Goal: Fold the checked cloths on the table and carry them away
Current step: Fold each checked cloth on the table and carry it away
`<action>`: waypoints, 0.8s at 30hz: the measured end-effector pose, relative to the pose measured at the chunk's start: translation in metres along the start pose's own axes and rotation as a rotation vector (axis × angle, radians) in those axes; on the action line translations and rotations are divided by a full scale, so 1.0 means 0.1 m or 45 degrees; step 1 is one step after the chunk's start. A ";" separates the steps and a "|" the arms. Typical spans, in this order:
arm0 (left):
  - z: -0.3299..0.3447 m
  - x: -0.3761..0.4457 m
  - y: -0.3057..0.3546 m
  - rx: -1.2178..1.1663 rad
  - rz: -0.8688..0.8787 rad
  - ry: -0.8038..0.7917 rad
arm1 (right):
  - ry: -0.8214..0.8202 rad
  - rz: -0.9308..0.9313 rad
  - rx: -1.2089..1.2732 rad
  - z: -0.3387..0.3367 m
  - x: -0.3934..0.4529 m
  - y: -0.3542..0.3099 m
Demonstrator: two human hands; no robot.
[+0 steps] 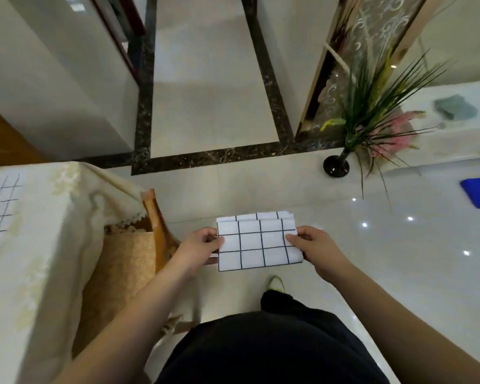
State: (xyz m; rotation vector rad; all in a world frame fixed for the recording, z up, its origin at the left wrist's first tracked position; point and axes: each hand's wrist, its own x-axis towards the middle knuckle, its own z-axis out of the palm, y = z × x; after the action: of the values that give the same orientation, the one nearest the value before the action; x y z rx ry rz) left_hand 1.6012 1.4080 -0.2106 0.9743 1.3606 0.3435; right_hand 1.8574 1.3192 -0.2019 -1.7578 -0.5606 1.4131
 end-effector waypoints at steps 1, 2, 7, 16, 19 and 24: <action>0.03 0.05 0.06 -0.014 -0.006 0.019 | -0.025 0.001 -0.011 -0.05 0.11 -0.07; 0.05 0.09 0.13 -0.023 -0.011 0.038 | -0.043 0.003 -0.022 -0.10 0.22 -0.14; 0.10 0.27 0.36 -0.069 -0.028 0.135 | -0.151 0.011 -0.082 -0.20 0.65 -0.48; -0.19 0.63 0.67 -0.162 -0.035 0.274 | -0.259 0.019 -0.217 0.13 1.34 -1.01; -0.38 0.83 0.76 -0.211 -0.015 0.334 | -0.278 -0.004 -0.296 0.34 1.60 -1.23; -0.78 1.11 1.09 -0.259 0.015 0.360 | -0.329 -0.045 -0.421 0.78 1.98 -1.65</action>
State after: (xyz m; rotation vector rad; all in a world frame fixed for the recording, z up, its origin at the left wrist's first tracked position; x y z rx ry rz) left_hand 1.5899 1.5814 -0.1953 0.7847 1.5406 0.6344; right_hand 1.8607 1.5878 -0.1935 -1.8144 -1.0071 1.6048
